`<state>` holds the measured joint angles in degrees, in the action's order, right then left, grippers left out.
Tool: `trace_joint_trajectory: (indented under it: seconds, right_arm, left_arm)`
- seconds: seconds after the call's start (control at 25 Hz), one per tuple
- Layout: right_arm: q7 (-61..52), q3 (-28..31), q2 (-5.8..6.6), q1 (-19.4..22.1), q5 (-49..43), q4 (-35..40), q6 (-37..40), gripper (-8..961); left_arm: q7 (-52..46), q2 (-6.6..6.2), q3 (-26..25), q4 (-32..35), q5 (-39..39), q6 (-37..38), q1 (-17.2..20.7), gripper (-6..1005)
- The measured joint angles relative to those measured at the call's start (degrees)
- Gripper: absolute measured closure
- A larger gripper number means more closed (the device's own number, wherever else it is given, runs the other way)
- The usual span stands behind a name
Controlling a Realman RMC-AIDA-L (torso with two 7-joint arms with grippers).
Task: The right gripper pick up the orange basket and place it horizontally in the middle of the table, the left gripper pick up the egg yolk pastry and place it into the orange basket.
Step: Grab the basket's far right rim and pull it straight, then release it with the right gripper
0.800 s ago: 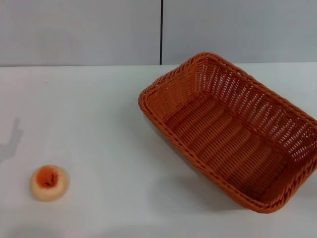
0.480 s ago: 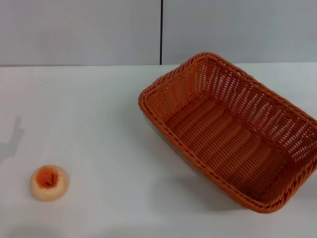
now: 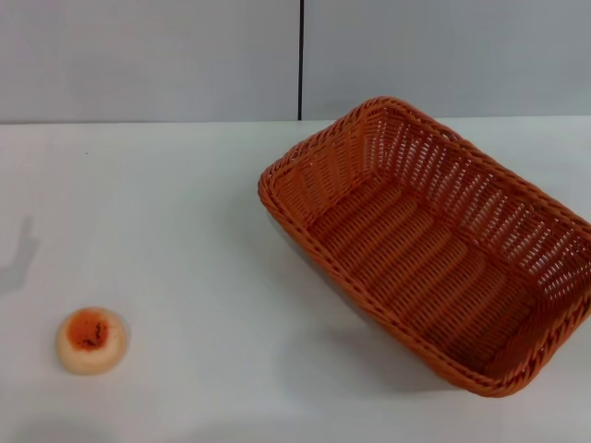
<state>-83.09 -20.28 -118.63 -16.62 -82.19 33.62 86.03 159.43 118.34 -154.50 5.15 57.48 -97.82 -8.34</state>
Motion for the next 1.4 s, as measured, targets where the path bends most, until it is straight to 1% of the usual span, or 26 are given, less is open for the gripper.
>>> trace_joint_trajectory:
  seconds: [0.04,0.08,0.12,0.16,0.2,0.24,0.28,0.36,0.4,0.44,0.56,0.6,0.64,0.68,0.76,0.88,0.92,1.0,1.12,1.2,1.24,1.36,1.4]
  right_arm:
    - [0.0,0.0,0.0,0.0,0.0,0.0,0.0,260]
    - [-6.4,0.0,0.02,-0.5,-4.1,4.2,-0.3,260]
    - [-16.6,0.0,0.09,-1.5,-11.5,10.9,-0.4,260]
    - [-16.6,0.0,0.09,-1.5,-11.5,10.9,-0.4,261]
    - [-26.0,-0.1,0.18,-2.9,-19.8,17.4,0.0,261]
    - [-26.0,-0.1,0.18,-2.9,-19.8,17.4,0.0,262]
    - [-29.3,-0.3,0.28,-3.6,-23.2,19.9,0.3,262]
    - [-36.5,-1.9,1.05,-5.5,-32.4,24.4,1.7,263]
    - [-41.7,-4.2,2.14,-7.7,-40.3,27.2,3.8,263]
    - [-41.7,-4.2,2.14,-7.7,-40.3,27.2,3.8,263]
    - [-47.3,-5.9,3.58,-11.7,-52.0,30.0,8.2,264]
    - [-49.0,-6.1,4.15,-13.9,-56.4,31.3,10.9,265]
    - [-49.0,-6.1,4.15,-13.9,-56.4,31.3,10.9,265]
    - [-49.9,-6.7,4.53,-15.5,-58.0,32.3,13.4,266]
    - [-50.2,-7.2,4.62,-15.9,-58.3,32.6,14.0,266]
    - [-51.5,-10.1,4.67,-17.2,-58.8,32.6,14.3,267]
    - [-51.5,-10.1,4.67,-17.2,-58.8,32.6,14.3,268]
    - [-51.7,-12.3,4.66,-17.8,-59.2,31.1,12.5,269]
    - [-51.7,-13.5,4.61,-18.0,-59.6,29.8,10.6,270]
    - [-51.0,-15.3,4.23,-18.4,-59.6,27.7,6.9,270]
    - [-51.0,-15.3,4.23,-18.4,-59.6,27.7,6.9,271]
    - [-49.0,-16.2,3.99,-19.6,-59.1,24.1,4.3,272]
    - [-47.8,-16.3,3.95,-20.7,-59.0,21.1,2.8,272]
  left_arm:
    - [0.0,0.0,0.0,0.0,0.0,0.0,0.0,165]
    - [0.0,-0.01,-0.1,0.0,-0.1,0.6,0.0,165]
    - [0.0,-0.02,0.0,0.0,-0.1,1.0,0.0,166]
    - [0.0,-0.02,0.0,0.0,-0.1,1.0,0.0,166]
    - [0.0,-0.03,-0.1,0.0,-0.1,1.2,-0.1,166]
    - [0.0,-0.03,-0.1,0.0,-0.1,1.2,-0.1,166]
    - [0.0,-0.04,-0.1,0.0,-0.1,1.3,-0.2,166]
    - [0.0,-0.05,-0.2,-0.3,-0.1,1.6,-0.3,166]
    - [0.0,-0.05,-0.2,-0.4,-0.1,1.6,-0.3,166]
    - [0.0,-0.05,-0.2,-0.4,-0.1,1.6,-0.3,166]
    - [0.0,-0.05,-0.3,-0.7,-0.2,2.8,-0.2,166]
    - [0.0,-0.05,-0.3,-0.7,-0.2,2.8,-0.2,166]
    - [0.0,-0.04,-0.3,-0.7,-0.3,3.8,-0.1,166]
    - [0.0,-0.04,-0.4,-0.7,-0.3,4.3,-0.1,166]
    - [0.0,-0.02,-0.4,-0.7,-0.3,4.6,-0.1,166]
    - [0.0,0.09,-0.4,-0.6,-0.2,4.8,0.1,166]
    - [0.0,0.11,-0.4,-0.5,-0.2,4.8,0.1,166]
    - [0.0,0.13,-0.4,-0.3,-0.2,4.6,0.2,166]
    - [0.0,0.13,-0.4,-0.2,-0.2,4.5,0.4,165]
    - [0.0,0.14,-0.4,-0.2,-0.3,4.4,0.7,165]
    - [0.0,0.14,-0.4,-0.2,-0.3,4.4,0.7,165]
    - [0.0,0.14,-0.4,-0.3,-0.3,4.4,0.7,165]
    - [0.0,0.14,-0.4,-0.4,-0.3,4.5,0.5,165]
